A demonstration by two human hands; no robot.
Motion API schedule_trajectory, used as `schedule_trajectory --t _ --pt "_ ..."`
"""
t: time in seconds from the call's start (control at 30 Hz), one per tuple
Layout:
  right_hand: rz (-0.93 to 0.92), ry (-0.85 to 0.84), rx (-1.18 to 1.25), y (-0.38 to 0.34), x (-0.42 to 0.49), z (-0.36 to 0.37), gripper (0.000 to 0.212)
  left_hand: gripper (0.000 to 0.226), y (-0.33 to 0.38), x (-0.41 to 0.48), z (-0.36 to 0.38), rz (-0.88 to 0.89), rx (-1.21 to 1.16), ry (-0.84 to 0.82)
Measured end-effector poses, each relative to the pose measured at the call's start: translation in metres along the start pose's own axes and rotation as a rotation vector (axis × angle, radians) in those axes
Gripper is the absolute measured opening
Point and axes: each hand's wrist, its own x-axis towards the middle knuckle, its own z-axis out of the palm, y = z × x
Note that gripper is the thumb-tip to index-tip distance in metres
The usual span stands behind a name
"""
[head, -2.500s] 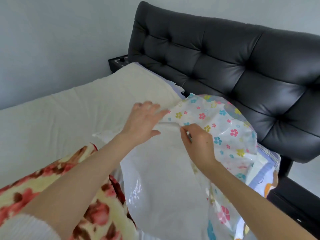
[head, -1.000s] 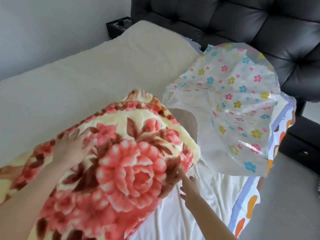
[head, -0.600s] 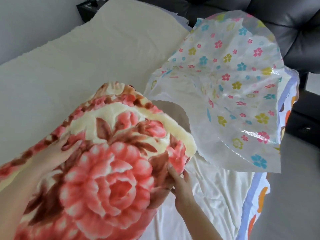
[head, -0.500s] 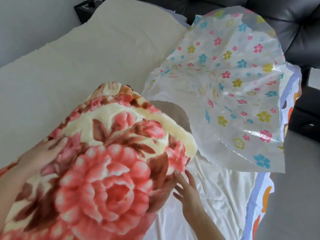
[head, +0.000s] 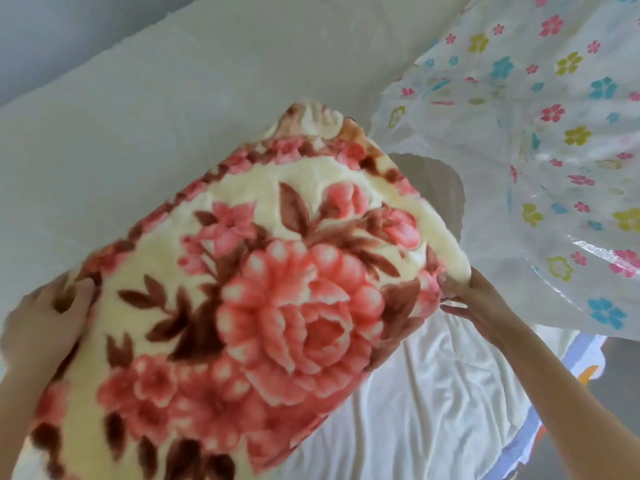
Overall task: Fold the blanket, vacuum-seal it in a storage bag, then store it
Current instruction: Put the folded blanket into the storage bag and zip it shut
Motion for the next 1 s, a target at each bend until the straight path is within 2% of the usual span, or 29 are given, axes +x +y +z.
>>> schedule_trajectory --t 0.07,0.13,0.23,0.3,0.43,0.53,0.6,0.73,0.83,0.9,0.97,1.0 --pt "-0.045 0.084 0.072 0.001 -0.009 0.011 0.08 0.074 0.016 -0.04 -0.013 -0.035 0.032 0.021" --pt "-0.081 0.15 0.096 -0.002 -0.021 0.017 0.062 0.089 0.015 -0.067 -0.011 -0.023 0.066 0.053" --pt "-0.119 0.202 0.099 0.002 -0.044 0.018 0.024 0.084 0.024 -0.08 -0.001 0.022 0.121 -0.004" --pt "-0.106 0.234 0.067 0.009 -0.065 0.017 0.016 0.076 0.03 -0.088 0.006 0.073 0.112 -0.044" --pt "-0.034 0.235 0.018 0.036 -0.127 0.015 0.018 0.068 0.043 -0.097 0.01 0.147 0.166 -0.16" --pt "0.068 0.198 -0.037 0.063 -0.189 0.014 0.029 0.089 0.052 -0.108 0.013 0.238 0.324 -0.268" --pt "0.15 0.153 -0.083 0.081 -0.229 0.011 0.036 0.094 0.07 -0.131 0.016 0.27 0.262 -0.287" --pt "0.221 0.072 -0.126 0.108 -0.305 0.018 0.032 0.089 0.116 -0.187 0.023 0.35 0.195 -0.297" --pt "0.305 -0.018 -0.115 0.127 -0.346 0.026 0.046 0.09 0.137 -0.214 0.028 0.406 0.181 -0.34" --pt "0.335 -0.066 -0.163 0.133 -0.357 0.018 0.037 0.09 0.147 -0.232 0.03 0.419 0.217 -0.365" --pt "0.306 0.008 -0.229 0.125 -0.353 -0.003 0.013 0.09 0.154 -0.25 0.035 0.453 0.276 -0.368" --pt "0.272 0.071 -0.277 0.115 -0.348 -0.015 0.011 0.091 0.157 -0.259 0.038 0.456 0.3 -0.374"
